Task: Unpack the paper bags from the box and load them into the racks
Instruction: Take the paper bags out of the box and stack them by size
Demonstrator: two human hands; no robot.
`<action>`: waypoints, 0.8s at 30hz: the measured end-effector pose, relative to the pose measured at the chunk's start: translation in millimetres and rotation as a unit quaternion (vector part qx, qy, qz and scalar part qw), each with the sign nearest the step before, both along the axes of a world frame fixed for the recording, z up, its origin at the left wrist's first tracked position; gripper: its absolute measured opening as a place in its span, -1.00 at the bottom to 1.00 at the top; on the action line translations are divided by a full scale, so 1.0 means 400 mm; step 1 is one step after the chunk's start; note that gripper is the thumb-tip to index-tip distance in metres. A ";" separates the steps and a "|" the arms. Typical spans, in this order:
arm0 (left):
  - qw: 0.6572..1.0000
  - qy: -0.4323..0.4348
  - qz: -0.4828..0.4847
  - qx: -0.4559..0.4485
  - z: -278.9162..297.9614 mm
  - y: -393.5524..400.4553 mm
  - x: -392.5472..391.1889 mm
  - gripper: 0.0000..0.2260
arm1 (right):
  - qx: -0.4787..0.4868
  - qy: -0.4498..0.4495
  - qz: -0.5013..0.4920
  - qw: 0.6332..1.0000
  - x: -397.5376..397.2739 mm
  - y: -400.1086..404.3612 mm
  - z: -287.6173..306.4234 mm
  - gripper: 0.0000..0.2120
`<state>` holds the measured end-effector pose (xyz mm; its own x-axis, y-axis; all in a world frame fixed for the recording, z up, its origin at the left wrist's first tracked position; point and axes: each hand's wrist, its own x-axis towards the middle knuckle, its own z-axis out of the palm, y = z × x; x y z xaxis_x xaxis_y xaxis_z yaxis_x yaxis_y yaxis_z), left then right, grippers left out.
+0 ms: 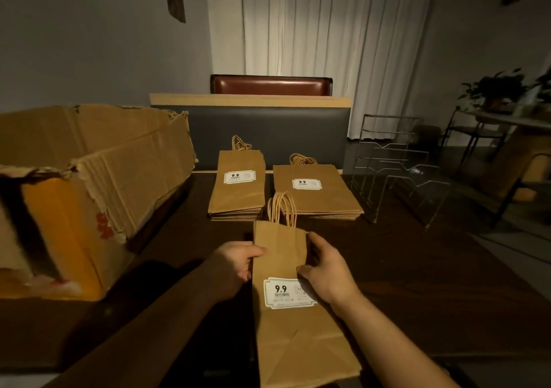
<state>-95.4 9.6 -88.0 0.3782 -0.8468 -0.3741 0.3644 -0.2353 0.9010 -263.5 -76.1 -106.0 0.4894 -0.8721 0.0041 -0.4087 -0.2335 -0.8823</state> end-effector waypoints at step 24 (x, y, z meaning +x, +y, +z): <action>0.985 -0.083 0.100 -0.117 -0.023 -0.016 0.099 -0.75 | 0.160 -0.215 0.075 0.960 0.108 -0.110 0.039 -0.78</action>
